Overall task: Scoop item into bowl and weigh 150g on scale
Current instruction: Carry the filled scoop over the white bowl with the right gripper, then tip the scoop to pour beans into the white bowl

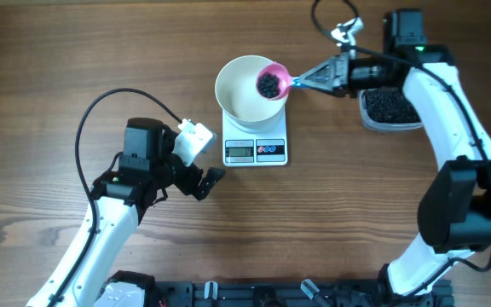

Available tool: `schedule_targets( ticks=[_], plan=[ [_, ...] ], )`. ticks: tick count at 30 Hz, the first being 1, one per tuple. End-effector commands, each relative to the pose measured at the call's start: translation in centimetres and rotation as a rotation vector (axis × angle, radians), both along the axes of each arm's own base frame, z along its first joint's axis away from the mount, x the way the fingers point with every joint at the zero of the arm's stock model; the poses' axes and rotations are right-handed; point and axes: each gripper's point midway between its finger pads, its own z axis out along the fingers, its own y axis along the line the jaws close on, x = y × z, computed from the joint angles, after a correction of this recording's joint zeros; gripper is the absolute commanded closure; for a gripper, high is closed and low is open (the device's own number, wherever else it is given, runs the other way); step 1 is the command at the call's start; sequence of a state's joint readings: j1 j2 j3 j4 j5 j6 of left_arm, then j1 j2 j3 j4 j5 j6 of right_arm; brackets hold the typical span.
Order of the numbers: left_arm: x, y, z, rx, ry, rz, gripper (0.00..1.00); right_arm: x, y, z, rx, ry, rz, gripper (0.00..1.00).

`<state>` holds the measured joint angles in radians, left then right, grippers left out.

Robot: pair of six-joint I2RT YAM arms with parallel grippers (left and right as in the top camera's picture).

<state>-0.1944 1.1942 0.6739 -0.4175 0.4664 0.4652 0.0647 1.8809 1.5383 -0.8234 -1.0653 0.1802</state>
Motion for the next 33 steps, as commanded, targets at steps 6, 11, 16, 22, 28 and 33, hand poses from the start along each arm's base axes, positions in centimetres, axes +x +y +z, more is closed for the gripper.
schedule_targets(
  ticks=[6, 11, 16, 22, 28, 33],
  plan=[
    [-0.2, -0.1, -0.1, -0.014, 0.010, -0.001, 0.00, 0.5, 2.4, 1.2, -0.405, -0.195, -0.095, 0.95],
    [-0.2, -0.1, -0.1, -0.014, 0.010, -0.001, 0.00, 0.5, 4.2, 1.9, -0.628, -0.370, -0.144, 0.96],
    [-0.2, -0.1, -0.1, -0.014, 0.010, -0.001, 0.00, 0.8, 5.4, 2.6, -0.822, -0.527, -0.184, 0.96],
    [-0.2, -0.1, -0.1, -0.014, 0.010, -0.001, 0.00, 0.1, 6.0, 3.4, -1.033, -0.679, -0.199, 0.96],
    [-0.2, -0.1, -0.1, -0.014, 0.010, -0.001, 0.00, -0.6, 6.9, 5.7, -1.229, -0.862, -0.226, 0.96],
    [-0.2, -0.1, -0.1, -0.014, 0.010, -0.001, 0.00, -1.0, 7.8, 5.7, -1.223, -0.887, -0.192, 0.96]
  ],
)
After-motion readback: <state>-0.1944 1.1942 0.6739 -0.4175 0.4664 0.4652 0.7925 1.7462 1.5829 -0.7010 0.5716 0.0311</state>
